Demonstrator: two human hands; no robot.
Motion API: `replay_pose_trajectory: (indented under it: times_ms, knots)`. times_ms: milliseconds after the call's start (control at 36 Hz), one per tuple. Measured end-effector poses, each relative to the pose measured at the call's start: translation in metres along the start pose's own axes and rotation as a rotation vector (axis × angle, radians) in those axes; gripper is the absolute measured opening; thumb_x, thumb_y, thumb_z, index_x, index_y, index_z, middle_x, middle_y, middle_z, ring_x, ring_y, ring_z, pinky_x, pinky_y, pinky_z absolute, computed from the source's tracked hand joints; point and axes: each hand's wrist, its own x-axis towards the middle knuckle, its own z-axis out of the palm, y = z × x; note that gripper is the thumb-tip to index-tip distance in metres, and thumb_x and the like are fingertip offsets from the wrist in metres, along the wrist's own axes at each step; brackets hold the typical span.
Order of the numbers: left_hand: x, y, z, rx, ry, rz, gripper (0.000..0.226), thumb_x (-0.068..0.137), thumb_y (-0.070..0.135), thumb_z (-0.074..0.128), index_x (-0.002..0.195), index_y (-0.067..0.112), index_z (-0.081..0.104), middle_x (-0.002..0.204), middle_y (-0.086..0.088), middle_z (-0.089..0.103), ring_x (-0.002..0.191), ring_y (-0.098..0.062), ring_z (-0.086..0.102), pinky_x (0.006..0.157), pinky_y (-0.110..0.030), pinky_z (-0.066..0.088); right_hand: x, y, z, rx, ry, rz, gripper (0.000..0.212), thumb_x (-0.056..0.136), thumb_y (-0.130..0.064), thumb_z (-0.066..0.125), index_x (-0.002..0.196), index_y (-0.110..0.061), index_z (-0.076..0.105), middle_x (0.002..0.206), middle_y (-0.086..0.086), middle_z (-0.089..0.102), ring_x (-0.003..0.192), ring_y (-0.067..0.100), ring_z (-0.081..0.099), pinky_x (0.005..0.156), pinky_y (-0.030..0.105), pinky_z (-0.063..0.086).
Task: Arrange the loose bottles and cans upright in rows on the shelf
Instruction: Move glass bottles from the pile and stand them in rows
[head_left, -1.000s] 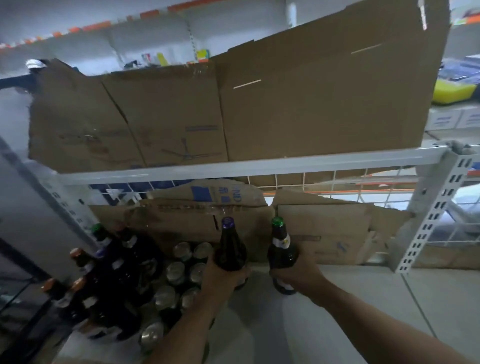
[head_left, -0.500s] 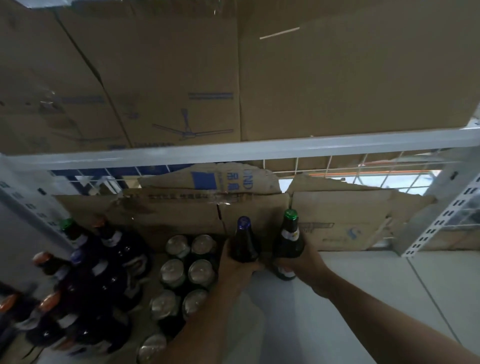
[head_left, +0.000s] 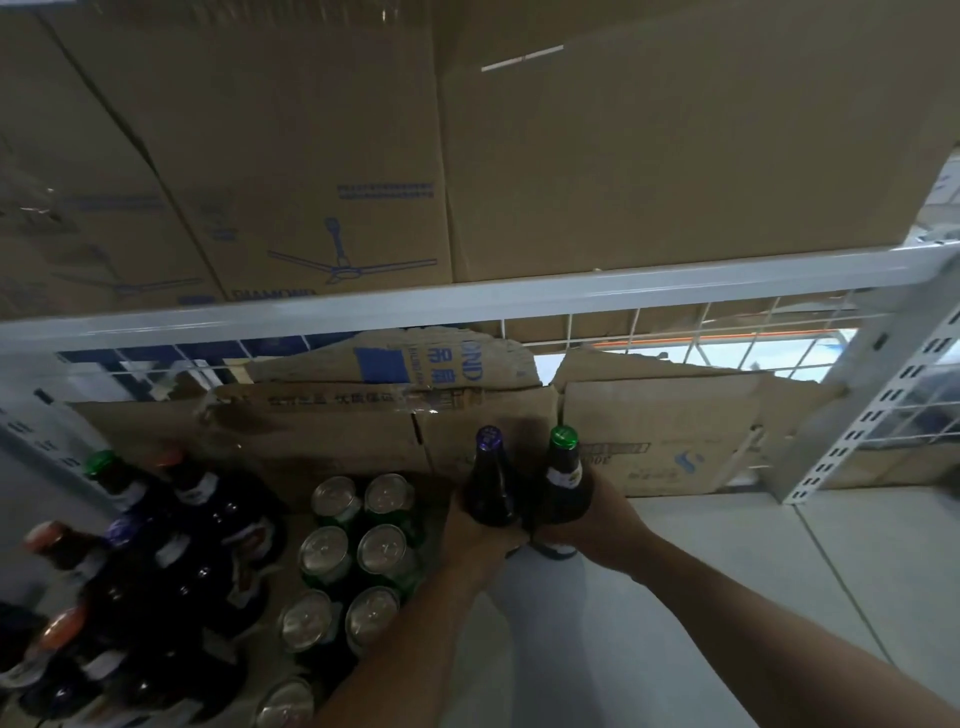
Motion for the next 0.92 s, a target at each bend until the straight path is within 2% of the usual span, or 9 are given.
replay_pose_trajectory:
  times_ms: [56,167,306,472,583,722,806,861,917]
  knots:
    - [-0.002,0.001,0.0,-0.01,-0.003,-0.008,0.095,0.065,0.0,0.09,0.147,0.017,0.046,0.139,-0.008,0.059,0.129,-0.031,0.055,0.107,-0.047,0.048,-0.001,0.001,0.003,-0.017,0.021,0.003,0.043,0.062,-0.029,0.089,0.098,-0.026,0.067,0.089,-0.007,0.073,0.087,0.003,0.069,0.076,0.021,0.057]
    - [-0.003,0.001,0.001,-0.011,-0.027,-0.012,0.098,0.061,0.01,0.094,0.147,0.02,0.048,0.139,-0.006,0.06,0.13,-0.031,0.055,0.108,-0.054,0.047,-0.003,0.001,0.006,-0.006,0.055,0.028,0.051,0.057,-0.039,0.085,0.102,-0.029,0.062,0.092,-0.007,0.07,0.089,0.008,0.067,0.078,0.027,0.059]
    - [0.003,-0.01,0.003,-0.053,-0.023,0.03,0.125,0.03,0.046,0.089,0.147,0.025,0.049,0.138,-0.003,0.062,0.126,-0.027,0.059,0.106,-0.055,0.049,-0.002,-0.002,0.01,0.046,0.077,0.075,0.062,0.055,-0.039,0.089,0.108,-0.027,0.061,0.1,-0.008,0.069,0.096,0.005,0.064,0.079,0.018,0.054]
    - [-0.004,-0.003,0.001,-0.022,-0.021,0.004,0.099,0.063,0.008,0.093,0.149,0.02,0.046,0.141,-0.005,0.059,0.128,-0.029,0.056,0.109,-0.053,0.047,-0.003,-0.002,0.01,0.056,0.091,0.071,0.069,0.053,-0.042,0.094,0.112,-0.026,0.061,0.104,-0.008,0.07,0.101,0.003,0.065,0.088,0.02,0.056]
    - [-0.007,0.004,-0.005,0.042,-0.032,-0.028,0.105,0.064,-0.006,0.089,0.151,0.015,0.036,0.145,-0.012,0.053,0.135,-0.035,0.05,0.11,-0.054,0.044,-0.013,-0.015,0.003,0.085,0.053,0.055,0.059,0.064,-0.008,0.094,0.103,-0.031,0.056,0.099,-0.008,0.066,0.094,0.005,0.065,0.068,0.005,0.052]
    - [-0.025,0.014,-0.014,0.071,-0.029,0.043,0.107,0.061,-0.007,0.091,0.15,0.016,0.037,0.142,-0.006,0.057,0.133,-0.028,0.052,0.11,-0.049,0.046,-0.032,-0.035,-0.021,0.167,-0.026,0.001,0.056,0.07,0.014,0.084,0.096,-0.027,0.056,0.094,-0.006,0.067,0.08,-0.013,0.067,0.067,0.006,0.053]
    - [-0.019,0.003,-0.018,0.079,0.008,0.128,0.1,0.047,0.009,0.098,0.135,0.021,0.052,0.127,0.001,0.068,0.121,-0.023,0.062,0.1,-0.052,0.054,-0.042,-0.037,-0.039,0.185,-0.056,-0.038,0.059,0.07,0.01,0.087,0.112,-0.02,0.059,0.104,-0.006,0.069,0.09,-0.015,0.066,0.083,0.011,0.057]
    - [-0.03,0.008,-0.019,0.123,0.023,0.146,0.087,0.044,0.017,0.1,0.121,0.021,0.06,0.114,0.002,0.073,0.111,-0.025,0.069,0.089,-0.05,0.06,-0.051,-0.04,-0.051,0.207,-0.058,-0.066,0.062,0.072,0.005,0.089,0.119,-0.021,0.058,0.11,-0.012,0.068,0.092,-0.019,0.063,0.079,0.005,0.053]
    - [-0.062,0.023,-0.015,0.102,0.079,0.173,0.077,0.054,0.004,0.096,0.117,0.018,0.055,0.109,0.0,0.07,0.102,-0.019,0.069,0.078,-0.036,0.062,-0.061,-0.041,-0.063,0.223,-0.057,-0.078,0.058,0.073,0.002,0.089,0.113,-0.028,0.059,0.107,-0.019,0.066,0.089,-0.023,0.061,0.07,0.001,0.049]
